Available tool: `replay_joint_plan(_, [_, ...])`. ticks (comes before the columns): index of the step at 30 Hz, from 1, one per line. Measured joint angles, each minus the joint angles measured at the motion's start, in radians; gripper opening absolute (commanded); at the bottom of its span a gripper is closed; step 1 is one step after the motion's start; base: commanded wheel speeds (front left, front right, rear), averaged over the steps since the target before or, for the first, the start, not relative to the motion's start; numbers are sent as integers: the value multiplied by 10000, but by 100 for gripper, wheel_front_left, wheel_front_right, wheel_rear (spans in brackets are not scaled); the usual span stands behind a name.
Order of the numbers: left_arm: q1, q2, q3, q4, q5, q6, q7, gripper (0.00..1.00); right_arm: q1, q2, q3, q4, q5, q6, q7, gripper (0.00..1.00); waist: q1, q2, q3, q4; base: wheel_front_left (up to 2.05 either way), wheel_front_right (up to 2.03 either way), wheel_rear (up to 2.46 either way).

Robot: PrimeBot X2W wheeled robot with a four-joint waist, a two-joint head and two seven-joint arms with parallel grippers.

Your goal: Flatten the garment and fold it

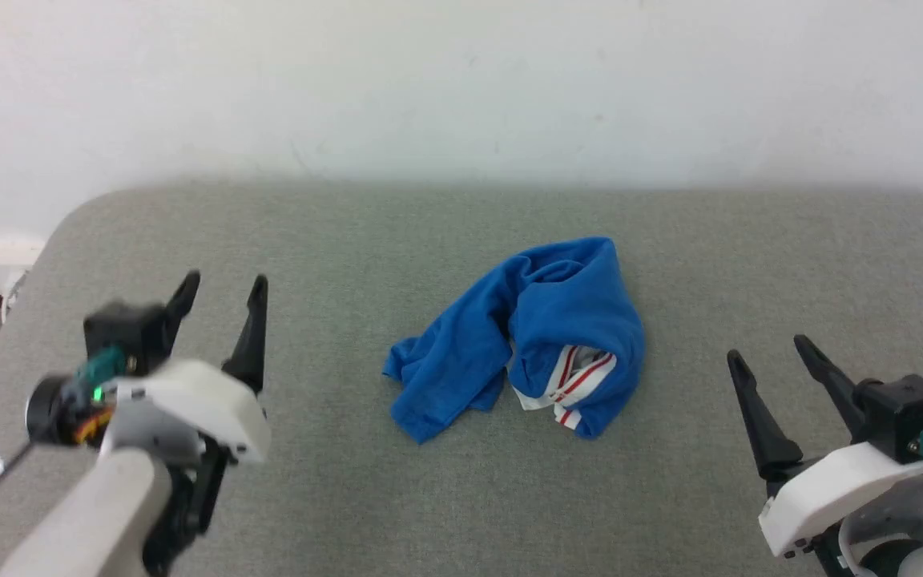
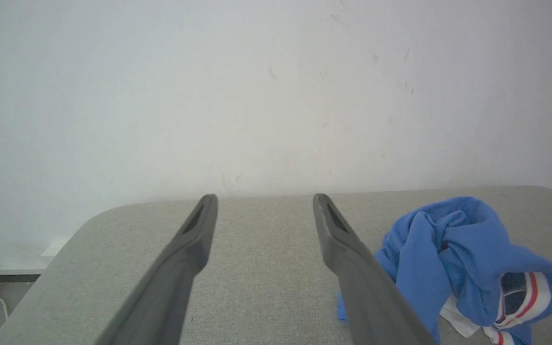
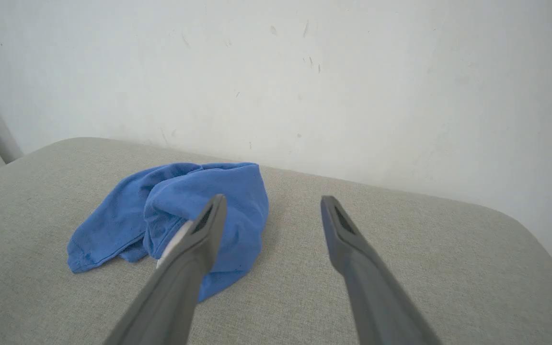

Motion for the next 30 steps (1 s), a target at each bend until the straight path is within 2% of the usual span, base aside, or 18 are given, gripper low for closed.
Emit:
replay_joint_plan(6, [1804, -98, 226, -1166, -21, 1191, -663, 100, 301, 138, 33, 31, 0, 0, -157, 100, -1, 0, -258, 205, 0, 0, 0])
replay_joint_plan(9, [2368, -98, 77, -1592, 196, 1565, -794, 100, 490, 140, -19, 44, 2, 0, -151, 100, 0, 0, -319, 312, 0, 0, 0])
replay_joint_plan(15, [2542, 12, -416, -1942, 719, 1708, -740, 100, 572, -13, -42, -71, 142, 0, 236, 100, 0, 0, -333, 686, 0, 0, 0])
replay_joint_plan(19, [2408, -23, -696, -2069, 993, 1705, -602, 100, 530, -571, 171, -180, 539, 0, 1425, 100, 1, 0, -237, 1032, 0, 0, 0])
replay_joint_plan(26, [2101, -380, -957, -2107, 1198, 1724, -589, 100, -351, -2150, 899, -171, 1883, 0, 4796, 100, 1, 0, 194, 1727, 0, 0, 0])
replay_joint_plan(30, [2072, -537, -1041, -2080, 1243, 1745, -650, 100, -1360, -2535, 1049, 219, 2445, 0, 6328, 100, 3, 0, 563, 2093, 0, 0, 0])
